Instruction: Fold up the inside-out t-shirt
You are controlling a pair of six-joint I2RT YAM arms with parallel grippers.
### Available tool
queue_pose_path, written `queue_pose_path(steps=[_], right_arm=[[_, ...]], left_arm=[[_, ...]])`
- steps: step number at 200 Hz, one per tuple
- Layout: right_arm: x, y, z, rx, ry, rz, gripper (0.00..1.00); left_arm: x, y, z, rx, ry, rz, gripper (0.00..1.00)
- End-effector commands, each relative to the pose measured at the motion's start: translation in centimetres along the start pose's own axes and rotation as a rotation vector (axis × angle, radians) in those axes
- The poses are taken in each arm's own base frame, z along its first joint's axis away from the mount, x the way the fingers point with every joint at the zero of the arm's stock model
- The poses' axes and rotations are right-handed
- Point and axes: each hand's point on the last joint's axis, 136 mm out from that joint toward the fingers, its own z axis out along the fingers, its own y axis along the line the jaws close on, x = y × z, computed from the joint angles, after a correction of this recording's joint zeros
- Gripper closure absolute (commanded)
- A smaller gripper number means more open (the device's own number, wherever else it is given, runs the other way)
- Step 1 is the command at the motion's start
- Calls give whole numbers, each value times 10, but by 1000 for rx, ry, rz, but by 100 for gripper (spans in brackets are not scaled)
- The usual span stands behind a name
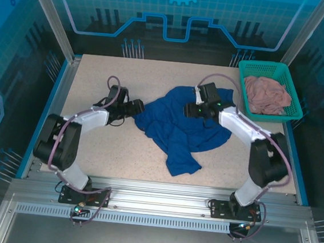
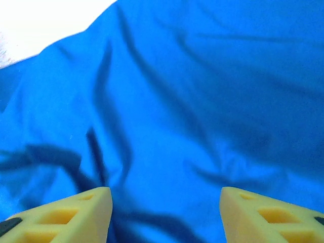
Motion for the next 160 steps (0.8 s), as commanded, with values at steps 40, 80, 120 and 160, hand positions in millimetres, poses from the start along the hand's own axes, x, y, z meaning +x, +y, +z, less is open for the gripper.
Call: queue_pose_path(steps=[40, 80, 120, 160], right_arm=[[-13, -48, 57, 94, 138, -9, 36], [-11, -28, 92, 11, 219, -74, 29], [-12, -22, 116, -23, 287, -99, 51], [-55, -18, 95, -20, 178, -152, 97]], left_arm=[[8, -22, 39, 100, 165, -19, 30], [23, -20, 50, 126, 214, -32, 50], [23, -31, 45, 195, 211, -25, 82], [-19, -59, 6, 259, 52, 40, 100]])
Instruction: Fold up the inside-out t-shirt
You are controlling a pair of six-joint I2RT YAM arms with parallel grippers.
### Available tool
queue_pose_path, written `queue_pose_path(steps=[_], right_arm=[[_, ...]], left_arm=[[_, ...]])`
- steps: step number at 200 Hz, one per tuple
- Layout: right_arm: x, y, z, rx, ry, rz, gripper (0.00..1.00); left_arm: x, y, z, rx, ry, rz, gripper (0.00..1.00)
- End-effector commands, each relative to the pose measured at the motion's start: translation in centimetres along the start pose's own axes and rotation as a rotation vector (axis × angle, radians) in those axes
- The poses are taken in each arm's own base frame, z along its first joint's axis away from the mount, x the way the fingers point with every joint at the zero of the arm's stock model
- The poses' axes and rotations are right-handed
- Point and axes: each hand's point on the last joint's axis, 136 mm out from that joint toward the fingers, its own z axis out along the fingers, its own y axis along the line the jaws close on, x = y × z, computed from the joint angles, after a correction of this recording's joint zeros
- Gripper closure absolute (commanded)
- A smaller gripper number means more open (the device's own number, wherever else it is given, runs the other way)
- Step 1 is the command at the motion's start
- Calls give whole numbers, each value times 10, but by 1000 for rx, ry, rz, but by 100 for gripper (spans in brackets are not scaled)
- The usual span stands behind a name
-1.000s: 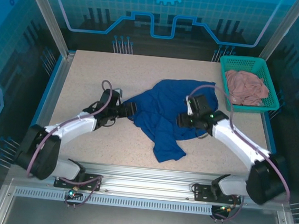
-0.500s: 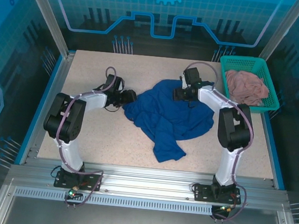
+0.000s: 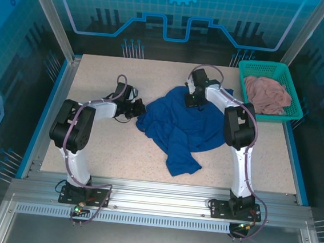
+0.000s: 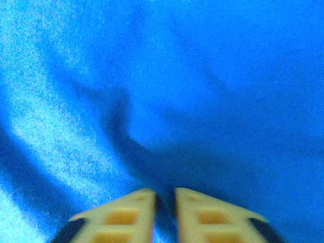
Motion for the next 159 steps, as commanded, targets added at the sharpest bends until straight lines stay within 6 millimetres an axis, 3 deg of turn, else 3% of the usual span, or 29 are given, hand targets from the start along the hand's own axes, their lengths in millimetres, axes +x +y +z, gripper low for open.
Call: queue_pose_path(steps=[1, 27, 50, 64, 82, 102, 119, 144, 159], right_arm=[[-27, 8, -30, -11, -67, -47, 98], [-59, 1, -82, 39, -198, -78, 100], [-75, -6, -144, 83, -320, -85, 100], [-71, -10, -185, 129, -394, -89, 100], [-42, -13, -223, 161, -456, -48, 100], [20, -9, -212, 132, -421, 43, 100], [80, -5, -182, 128, -348, 117, 100], [147, 10, -135, 65, -208, 188, 74], [155, 24, -125, 36, -178, 151, 62]], left_arm=[[-31, -41, -37, 94, -127, 84, 100], [-64, -80, -81, 166, -276, 135, 100], [-87, -121, -130, 248, -394, 206, 100], [-88, -143, -161, 301, -450, 259, 100], [-74, -156, -196, 343, -509, 329, 100], [-34, -157, -206, 371, -483, 424, 100], [25, -151, -184, 399, -343, 521, 100], [110, -118, -135, 352, -81, 588, 98], [138, -99, -115, 321, 27, 558, 98]])
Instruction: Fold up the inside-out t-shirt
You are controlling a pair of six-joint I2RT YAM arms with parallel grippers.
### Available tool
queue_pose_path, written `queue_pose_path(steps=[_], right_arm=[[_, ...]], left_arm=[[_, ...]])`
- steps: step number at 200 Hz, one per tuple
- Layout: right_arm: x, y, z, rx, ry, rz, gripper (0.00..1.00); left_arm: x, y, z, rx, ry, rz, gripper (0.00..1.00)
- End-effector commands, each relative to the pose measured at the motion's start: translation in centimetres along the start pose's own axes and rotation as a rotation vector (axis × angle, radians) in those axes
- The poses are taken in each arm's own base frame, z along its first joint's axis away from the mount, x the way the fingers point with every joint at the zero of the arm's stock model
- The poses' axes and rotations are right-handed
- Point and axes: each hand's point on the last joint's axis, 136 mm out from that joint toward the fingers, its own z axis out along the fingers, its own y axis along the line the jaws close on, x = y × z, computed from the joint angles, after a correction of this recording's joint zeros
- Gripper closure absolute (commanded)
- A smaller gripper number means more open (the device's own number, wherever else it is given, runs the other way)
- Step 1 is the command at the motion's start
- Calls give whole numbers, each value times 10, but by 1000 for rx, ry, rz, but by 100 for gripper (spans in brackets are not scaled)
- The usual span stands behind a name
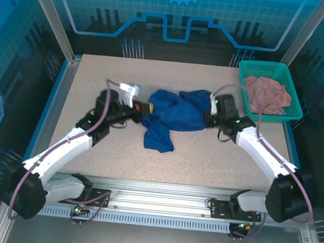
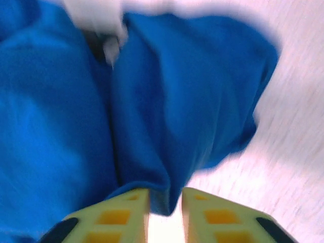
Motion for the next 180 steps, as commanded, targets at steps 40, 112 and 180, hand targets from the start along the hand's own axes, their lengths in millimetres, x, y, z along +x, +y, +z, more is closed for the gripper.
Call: queue_pose_path(steps=[40, 112, 180], right_arm=[[0, 79, 30, -189, 53, -99, 46], [-39, 113, 88, -191, 58, -185, 45], [-31, 82, 23, -320, -22, -87, 94]], left_arm=[[110, 27, 15, -36, 294, -86, 100], [119, 44, 11, -119, 297, -80, 100], [103, 111, -39, -521, 120, -217, 100]])
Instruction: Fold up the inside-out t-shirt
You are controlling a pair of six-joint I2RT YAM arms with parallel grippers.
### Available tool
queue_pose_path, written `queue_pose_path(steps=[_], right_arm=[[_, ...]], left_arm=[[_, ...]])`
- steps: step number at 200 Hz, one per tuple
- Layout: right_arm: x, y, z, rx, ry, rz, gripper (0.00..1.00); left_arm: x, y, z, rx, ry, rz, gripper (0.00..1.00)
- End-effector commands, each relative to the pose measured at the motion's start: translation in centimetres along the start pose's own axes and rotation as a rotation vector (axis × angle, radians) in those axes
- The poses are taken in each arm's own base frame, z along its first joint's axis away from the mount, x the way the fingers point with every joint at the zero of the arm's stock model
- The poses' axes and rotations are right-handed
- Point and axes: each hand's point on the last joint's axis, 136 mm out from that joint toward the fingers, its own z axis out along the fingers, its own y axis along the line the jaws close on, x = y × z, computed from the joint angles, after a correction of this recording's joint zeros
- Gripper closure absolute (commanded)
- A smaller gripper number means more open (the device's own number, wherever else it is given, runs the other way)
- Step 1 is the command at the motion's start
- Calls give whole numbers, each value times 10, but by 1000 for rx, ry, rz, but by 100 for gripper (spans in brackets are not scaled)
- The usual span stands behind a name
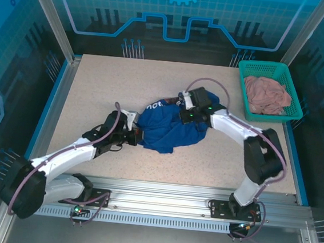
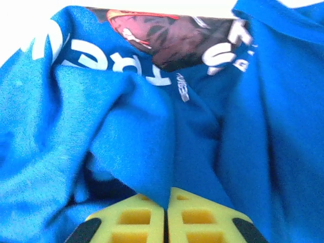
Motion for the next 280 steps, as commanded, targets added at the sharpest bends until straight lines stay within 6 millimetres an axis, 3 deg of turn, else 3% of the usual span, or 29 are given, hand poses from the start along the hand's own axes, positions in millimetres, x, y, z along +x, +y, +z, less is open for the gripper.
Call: queue_pose_path(steps=[1, 24, 45, 53, 82, 107, 158, 184, 216, 245, 280], right_arm=[[11, 11, -31, -113, -42, 34, 95], [31, 17, -34, -178, -37, 85, 96], [33, 22, -36, -210, -55, 105, 97], [45, 21, -32, -210, -34, 114, 97], [46, 24, -30, -231, -30, 126, 98], [43, 25, -32, -238, -41, 122, 98], [33, 27, -45, -234, -65, 96, 99], [31, 27, -55, -236, -86, 88, 99], [33, 25, -63, -226, -107, 62, 100], [31, 18, -68, -192, -132, 8, 100], [24, 0, -78, -56, -166, -67, 99]], left_arm=[[1, 37, -10, -162, -47, -90, 100], [4, 34, -5, -158, -11, -50, 95], [-7, 22, -6, -150, -28, 18, 66], [-14, 14, -8, -145, -53, 56, 55], [-39, -21, -5, -88, -124, 212, 33], [-43, -51, 22, -37, -58, 363, 27], [-41, -62, 90, -70, 105, 542, 17], [-51, -73, 115, -43, 109, 555, 24], [-65, -94, 123, 24, 96, 547, 59], [-82, -115, 92, 179, 79, 452, 100], [-102, -131, 30, 417, 57, 258, 100]])
